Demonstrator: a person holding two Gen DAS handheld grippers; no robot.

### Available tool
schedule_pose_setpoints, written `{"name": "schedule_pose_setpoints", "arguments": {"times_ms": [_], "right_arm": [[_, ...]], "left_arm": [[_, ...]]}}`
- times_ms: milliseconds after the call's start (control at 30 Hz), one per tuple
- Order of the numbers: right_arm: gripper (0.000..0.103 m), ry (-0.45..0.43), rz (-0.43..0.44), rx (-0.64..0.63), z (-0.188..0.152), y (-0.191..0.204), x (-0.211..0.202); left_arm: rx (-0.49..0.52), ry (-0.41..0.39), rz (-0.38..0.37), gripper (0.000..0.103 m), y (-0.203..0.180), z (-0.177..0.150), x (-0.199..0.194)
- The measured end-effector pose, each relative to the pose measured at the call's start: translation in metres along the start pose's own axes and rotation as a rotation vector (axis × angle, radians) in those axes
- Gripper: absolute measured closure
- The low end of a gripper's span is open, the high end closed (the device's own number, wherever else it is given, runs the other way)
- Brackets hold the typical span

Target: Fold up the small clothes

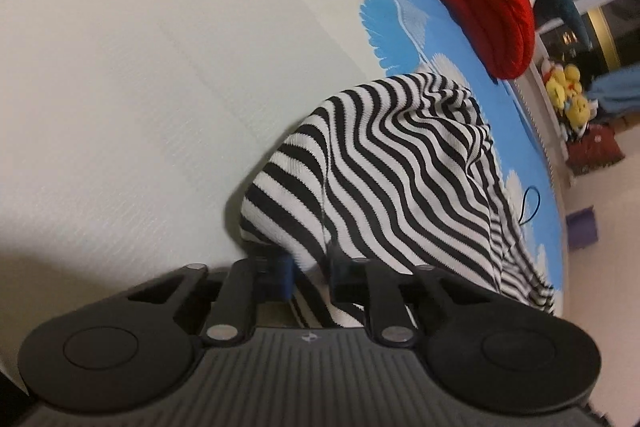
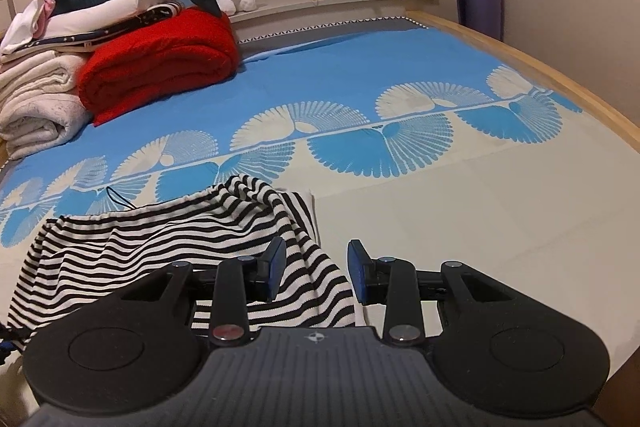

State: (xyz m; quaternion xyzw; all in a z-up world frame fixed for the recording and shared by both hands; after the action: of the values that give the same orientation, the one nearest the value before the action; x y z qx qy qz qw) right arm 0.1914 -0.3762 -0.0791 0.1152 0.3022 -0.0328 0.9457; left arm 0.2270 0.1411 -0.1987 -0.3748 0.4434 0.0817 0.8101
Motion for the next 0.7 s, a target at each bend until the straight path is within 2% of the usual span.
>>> {"name": "schedule_pose_setpoints", "arguments": {"times_ms": [100, 133, 167, 200, 300, 400, 467, 533, 600, 700], "right_arm": [[0.068, 0.001, -0.015, 0.007, 0.000, 0.001, 0.003], [0.068, 0.000, -0.017, 0.008, 0.001, 0.002, 0.003], [0.068, -0.005, -0.023, 0.009, 0.001, 0.003, 0.004], [0.068, -0.009, -0.027, 0.012, 0.003, 0.003, 0.004], [0.068, -0.014, -0.034, 0.038, 0.006, 0.000, 0.006], [0.068, -0.014, -0.038, 0.056, 0.007, -0.003, 0.007], [0.068, -0.018, -0.040, 0.052, 0.009, -0.004, 0.007], [0.068, -0.029, -0.039, 0.048, 0.013, -0.005, 0.007], [0.068, -0.040, -0.031, 0.061, 0.016, -0.009, 0.006], [0.068, -0.056, -0.014, 0.091, 0.021, -0.018, 0.003]], "left_arm": [[0.062, -0.053, -0.002, 0.091, -0.008, 0.004, -0.025], [0.085, -0.071, 0.007, 0.092, -0.009, 0.006, -0.034], [0.101, -0.085, 0.028, 0.098, -0.007, 0.008, -0.042], [0.111, -0.094, 0.045, 0.098, -0.003, 0.010, -0.047], [0.183, -0.105, 0.154, 0.098, 0.013, 0.016, -0.054], [0.301, -0.160, 0.261, 0.098, 0.005, 0.024, -0.072], [0.392, -0.214, 0.280, 0.098, -0.018, 0.027, -0.090], [0.495, -0.270, 0.266, 0.099, -0.053, 0.024, -0.107], [0.614, -0.323, 0.227, 0.099, -0.099, 0.013, -0.123], [0.781, -0.360, 0.116, 0.099, -0.177, -0.025, -0.135]]}}
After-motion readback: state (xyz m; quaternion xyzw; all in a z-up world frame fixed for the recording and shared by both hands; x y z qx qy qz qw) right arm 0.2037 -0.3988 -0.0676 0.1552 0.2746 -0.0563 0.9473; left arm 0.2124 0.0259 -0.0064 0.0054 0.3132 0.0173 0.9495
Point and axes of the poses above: each gripper's, at about its wrist camera, not at the fingertips, and x roughly the way its jaws point, y to its left, z to its top, the point moved 9 cm from there along x, roughly the way its jaws point, and after that the axes turned 2 degrees about z, right-handed, at the moved point
